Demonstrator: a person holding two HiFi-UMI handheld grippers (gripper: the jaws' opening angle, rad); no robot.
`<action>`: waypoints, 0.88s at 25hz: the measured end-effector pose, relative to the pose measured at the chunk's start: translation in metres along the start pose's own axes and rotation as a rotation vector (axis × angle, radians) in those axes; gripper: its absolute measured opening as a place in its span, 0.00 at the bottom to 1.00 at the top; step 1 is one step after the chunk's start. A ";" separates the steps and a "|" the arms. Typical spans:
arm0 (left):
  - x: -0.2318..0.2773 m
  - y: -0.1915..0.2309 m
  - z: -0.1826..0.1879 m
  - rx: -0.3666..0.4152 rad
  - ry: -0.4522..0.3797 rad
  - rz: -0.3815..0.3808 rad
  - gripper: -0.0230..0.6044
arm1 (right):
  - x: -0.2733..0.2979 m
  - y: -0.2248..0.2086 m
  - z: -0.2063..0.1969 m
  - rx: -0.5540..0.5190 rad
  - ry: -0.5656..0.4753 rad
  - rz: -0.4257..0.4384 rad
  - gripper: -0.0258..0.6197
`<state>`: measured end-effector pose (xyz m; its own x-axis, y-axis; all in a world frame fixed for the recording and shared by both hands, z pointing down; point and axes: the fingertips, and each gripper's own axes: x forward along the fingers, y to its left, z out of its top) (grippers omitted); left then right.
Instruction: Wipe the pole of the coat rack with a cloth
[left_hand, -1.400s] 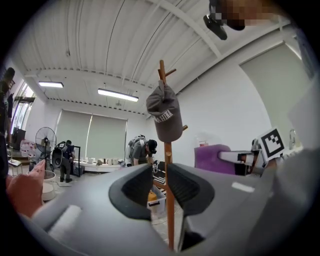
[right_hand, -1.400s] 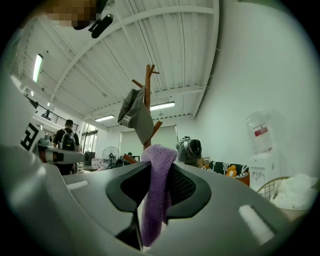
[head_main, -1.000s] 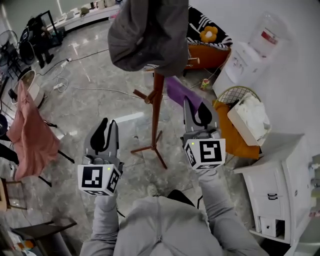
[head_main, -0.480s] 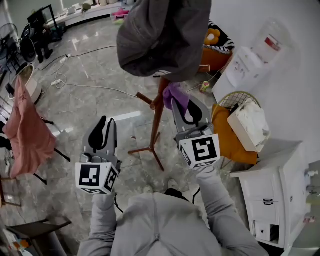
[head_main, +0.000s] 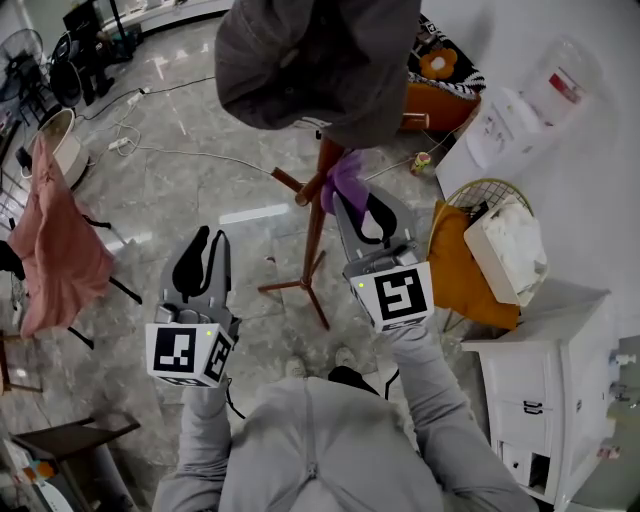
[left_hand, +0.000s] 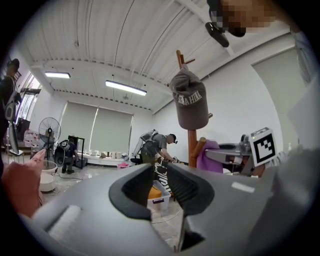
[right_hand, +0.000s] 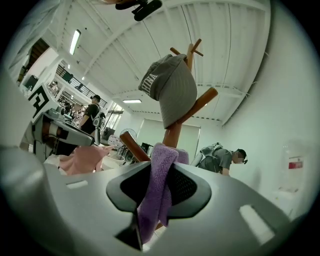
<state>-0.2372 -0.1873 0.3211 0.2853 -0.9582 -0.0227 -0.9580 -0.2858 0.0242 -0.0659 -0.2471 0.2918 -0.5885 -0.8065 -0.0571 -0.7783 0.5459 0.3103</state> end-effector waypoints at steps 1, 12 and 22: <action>0.000 0.001 -0.002 0.001 0.005 0.005 0.18 | 0.001 0.000 -0.005 0.010 0.000 -0.001 0.16; -0.004 0.001 -0.019 0.016 0.062 0.025 0.18 | 0.000 0.014 -0.065 0.087 0.061 0.003 0.16; -0.011 0.000 -0.026 0.061 0.107 0.023 0.18 | -0.005 0.027 -0.123 0.221 0.150 -0.025 0.16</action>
<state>-0.2400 -0.1772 0.3475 0.2615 -0.9615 0.0843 -0.9634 -0.2653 -0.0379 -0.0569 -0.2569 0.4176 -0.5420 -0.8362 0.0843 -0.8310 0.5482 0.0946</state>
